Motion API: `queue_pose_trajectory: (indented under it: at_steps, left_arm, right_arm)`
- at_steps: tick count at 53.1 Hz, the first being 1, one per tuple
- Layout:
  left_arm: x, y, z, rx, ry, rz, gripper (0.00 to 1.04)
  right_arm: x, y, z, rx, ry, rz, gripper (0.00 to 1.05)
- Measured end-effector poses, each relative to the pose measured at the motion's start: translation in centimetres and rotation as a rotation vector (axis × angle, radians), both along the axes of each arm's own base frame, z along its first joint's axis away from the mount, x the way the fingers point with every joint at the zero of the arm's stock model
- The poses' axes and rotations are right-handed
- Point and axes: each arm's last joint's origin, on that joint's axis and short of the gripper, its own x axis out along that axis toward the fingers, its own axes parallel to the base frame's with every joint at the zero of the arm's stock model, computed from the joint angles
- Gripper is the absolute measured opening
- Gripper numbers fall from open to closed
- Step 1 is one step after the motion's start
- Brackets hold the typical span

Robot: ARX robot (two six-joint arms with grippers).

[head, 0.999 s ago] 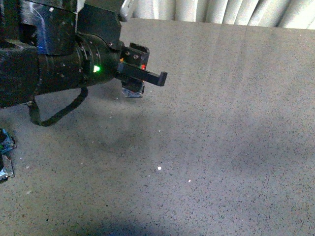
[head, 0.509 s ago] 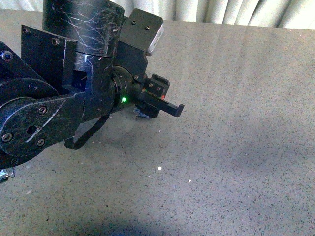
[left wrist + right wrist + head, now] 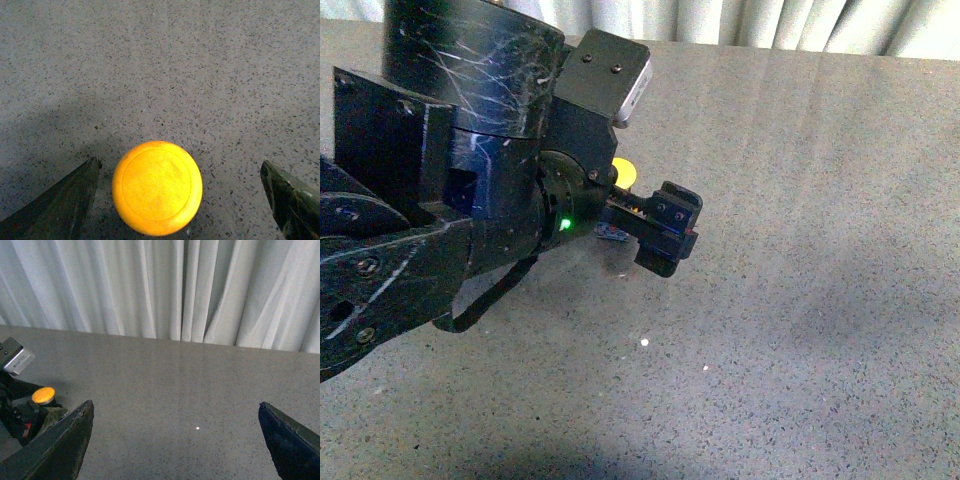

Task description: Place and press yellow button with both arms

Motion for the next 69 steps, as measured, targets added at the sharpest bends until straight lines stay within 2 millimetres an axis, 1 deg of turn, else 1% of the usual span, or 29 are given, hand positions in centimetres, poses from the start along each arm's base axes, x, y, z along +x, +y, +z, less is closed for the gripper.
queue_pose_trajectory:
  at_steps: [6,12,21,25,28,30,31,33,34,35,37,39,40,44,49,53,54,56,57,59,61,62,65,68,69]
  left_arm:
    - [-0.5,0.3,0.7,-0.016,-0.012,-0.006,0.96]
    - [-1.2,1.2,1.7,-0.035,-0.022,-0.014,0.96]
    - [-1.7,4.1,3.2,-0.076,-0.026,0.022,0.96]
    - [-1.2,6.9,4.7,-0.121,-0.032,0.087,0.96]
    - [-1.0,9.6,6.2,-0.174,-0.038,0.148,0.96]
    - [-1.0,10.9,7.0,-0.193,-0.046,0.173,0.96]
    - [-1.1,11.9,7.5,-0.210,-0.049,0.191,0.96]
    - [-1.4,13.3,8.0,-0.188,-0.158,0.307,0.90]
    - [-1.8,14.2,8.3,-0.177,-0.255,0.400,0.84]
    - [-2.3,14.9,8.4,-0.177,-0.308,0.451,0.81]
    - [-3.9,16.7,8.5,-0.187,-0.397,0.510,0.72]
    - [-5.3,17.8,8.8,-0.189,-0.441,0.548,0.65]
    - [-6.1,18.3,8.9,-0.187,-0.459,0.573,0.59]
    - [-8.2,18.5,9.1,-0.190,-0.477,0.569,0.41]
    - [-9.8,18.4,8.8,-0.182,-0.460,0.569,0.20]
    - [-11.2,18.4,9.0,-0.185,-0.464,0.563,0.01]
    - [-11.5,18.4,9.0,-0.183,-0.466,0.562,0.02]
    - [-12.0,18.4,9.0,-0.181,-0.465,0.564,0.01]
    - [-12.3,18.4,8.9,-0.180,-0.464,0.566,0.01]
    - [-12.8,18.4,9.0,-0.181,-0.466,0.565,0.01]
    - [-13.2,18.4,9.0,-0.182,-0.466,0.561,0.01]
    - [-13.4,18.4,9.0,-0.180,-0.464,0.564,0.01]
    - [-14.0,18.4,8.9,-0.178,-0.461,0.567,0.01]
    - [-14.5,18.4,8.9,-0.179,-0.461,0.565,0.01]
    - [-14.7,18.4,9.0,-0.179,-0.463,0.564,0.01]
  right_arm:
    - [0.0,0.0,0.0,0.000,0.000,0.000,0.96]
    - [0.0,0.0,0.0,0.000,0.000,0.000,0.96]
    - [0.0,0.0,0.0,0.000,0.000,0.000,0.96]
    - [0.0,0.0,0.0,0.000,0.000,0.000,0.96]
    - [0.0,0.0,0.0,0.000,0.000,0.000,0.96]
    - [0.0,0.0,0.0,0.000,0.000,0.000,0.96]
    - [0.0,0.0,0.0,0.000,0.000,0.000,0.96]
    - [0.0,0.0,0.0,0.000,0.000,0.000,0.96]
    - [0.0,0.0,0.0,0.000,0.000,0.000,0.96]
    - [0.0,0.0,0.0,0.000,0.000,0.002,0.96]
    - [0.0,0.0,0.0,0.000,0.000,0.000,0.96]
    - [0.0,0.0,0.0,0.000,0.000,-0.002,0.96]
    - [0.0,0.0,0.0,0.000,0.000,-0.002,0.96]
    - [0.0,0.0,0.0,0.000,0.000,0.002,0.96]
    - [0.0,0.0,0.0,0.000,0.000,0.001,0.96]
    - [0.0,0.0,0.0,0.000,0.000,0.000,0.96]
    - [0.0,0.0,0.0,-0.002,0.011,0.002,0.96]
    - [0.1,0.2,0.0,-0.035,0.195,0.074,0.96]
    - [0.4,0.3,0.2,-0.055,0.330,0.097,0.96]
    - [1.4,0.7,0.6,-0.098,0.474,0.137,0.96]
    - [2.6,1.1,1.1,-0.131,0.514,0.154,0.96]
    - [3.6,1.5,1.6,-0.157,0.523,0.164,0.96]
    - [5.7,2.5,2.5,-0.195,0.519,0.186,0.96]
    - [7.9,3.9,3.0,-0.225,0.515,0.217,0.96]
    - [8.9,4.7,3.1,-0.234,0.517,0.242,0.96]
